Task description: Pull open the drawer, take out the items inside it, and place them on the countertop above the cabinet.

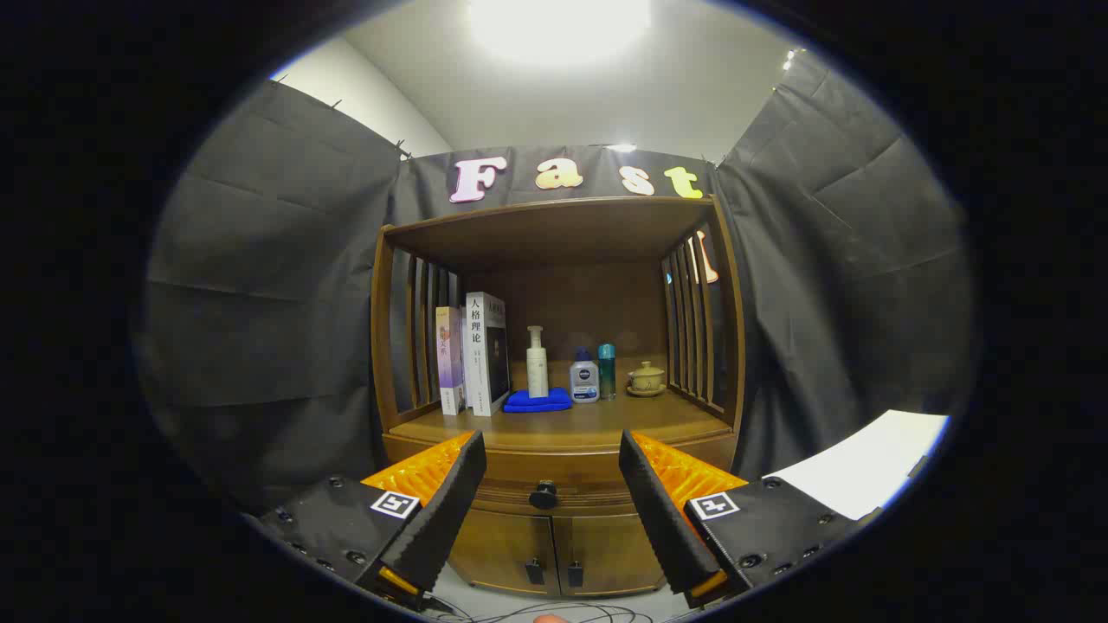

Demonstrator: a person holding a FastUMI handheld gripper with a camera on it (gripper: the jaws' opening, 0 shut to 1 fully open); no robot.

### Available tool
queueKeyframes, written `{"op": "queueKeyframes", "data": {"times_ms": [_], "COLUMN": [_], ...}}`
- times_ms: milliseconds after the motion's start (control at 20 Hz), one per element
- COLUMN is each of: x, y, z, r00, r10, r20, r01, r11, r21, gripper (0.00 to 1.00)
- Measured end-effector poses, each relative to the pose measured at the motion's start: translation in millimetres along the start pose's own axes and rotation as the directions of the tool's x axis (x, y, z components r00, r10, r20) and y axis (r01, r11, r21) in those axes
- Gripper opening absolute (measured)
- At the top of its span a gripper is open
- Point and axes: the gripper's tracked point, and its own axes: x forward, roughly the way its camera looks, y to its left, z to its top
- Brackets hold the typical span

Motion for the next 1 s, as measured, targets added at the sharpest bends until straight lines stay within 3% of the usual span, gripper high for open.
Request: {"op": "queueKeyframes", "data": {"times_ms": [450, 1000], "x": [0, 1], "y": [1, 11], "z": [-1, 17], "r00": [1.0, 0.993], "r10": [0.012, 0.061], "r20": [-0.004, 0.098], "r01": [-0.012, -0.065], "r11": [1.0, 0.997], "r21": [-0.003, 0.035], "gripper": [0.97, 0.97]}}
